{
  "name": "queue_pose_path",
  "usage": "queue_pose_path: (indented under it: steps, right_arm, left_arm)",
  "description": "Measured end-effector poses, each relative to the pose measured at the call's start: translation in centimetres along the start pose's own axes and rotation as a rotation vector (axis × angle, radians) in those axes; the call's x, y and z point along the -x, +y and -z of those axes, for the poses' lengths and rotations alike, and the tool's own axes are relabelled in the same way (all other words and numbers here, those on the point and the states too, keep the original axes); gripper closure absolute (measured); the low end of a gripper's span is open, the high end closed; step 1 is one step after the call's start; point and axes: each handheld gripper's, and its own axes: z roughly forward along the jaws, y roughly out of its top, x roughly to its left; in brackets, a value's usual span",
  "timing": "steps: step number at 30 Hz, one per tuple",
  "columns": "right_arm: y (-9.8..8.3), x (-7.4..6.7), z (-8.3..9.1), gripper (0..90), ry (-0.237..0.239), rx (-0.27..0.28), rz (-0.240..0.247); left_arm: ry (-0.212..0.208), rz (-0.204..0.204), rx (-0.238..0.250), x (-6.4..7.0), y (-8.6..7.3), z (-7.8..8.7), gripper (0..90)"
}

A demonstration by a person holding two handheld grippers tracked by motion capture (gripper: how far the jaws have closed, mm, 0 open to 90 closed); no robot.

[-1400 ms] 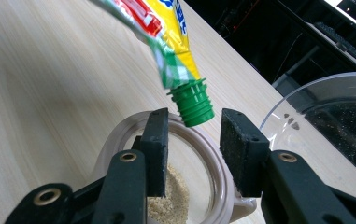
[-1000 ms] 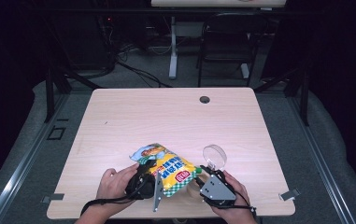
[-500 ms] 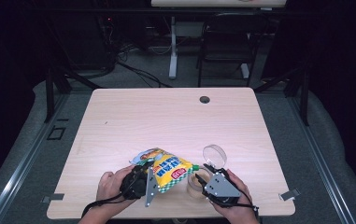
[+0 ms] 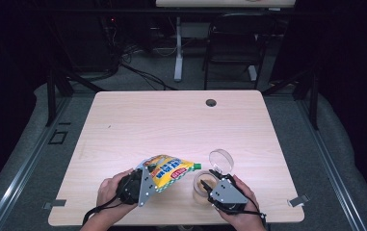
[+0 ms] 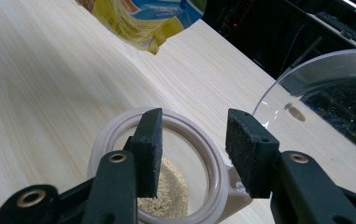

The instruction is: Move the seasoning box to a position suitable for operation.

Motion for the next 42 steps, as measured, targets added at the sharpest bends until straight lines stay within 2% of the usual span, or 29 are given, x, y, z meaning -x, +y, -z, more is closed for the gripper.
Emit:
queue_pose_path:
  steps: [8, 14, 17, 24, 28, 34, 42]
  right_arm:
    - [0.0, 0.0, 0.0, 56.7, 0.002, 0.003, -0.003]
    - [0.1, 0.0, 0.1, 56.8, 0.009, 0.009, -0.011]
    - [0.1, 0.0, 0.1, 56.7, 0.01, 0.01, -0.012]
    - [0.1, 0.0, 0.1, 57.6, 0.021, 0.014, -0.02]
    - [0.2, -0.1, 0.1, 57.9, 0.023, 0.014, -0.018]
    - [0.2, -0.1, 0.2, 57.3, 0.021, 0.02, -0.019]
    - [0.2, -0.1, 0.2, 57.1, 0.02, 0.019, -0.02]
  left_arm:
    - [-0.025, 0.058, 0.006, -0.6, -0.5, 0.0, 87.3]
    - [-0.047, 0.122, 0.012, -1.4, -0.9, 0.1, 87.3]
    - [-0.064, 0.169, 0.017, -1.9, -1.2, 0.2, 87.3]
    - [-0.066, 0.233, 0.004, -2.9, -2.1, 0.4, 87.3]
    - [-0.081, 0.308, 0.011, -3.7, -2.7, 0.5, 87.3]
    - [-0.09, 0.36, 0.008, -4.8, -3.6, 0.7, 87.4]
    - [-0.125, 0.491, 0.033, -6.4, -5.2, 1.0, 87.4]
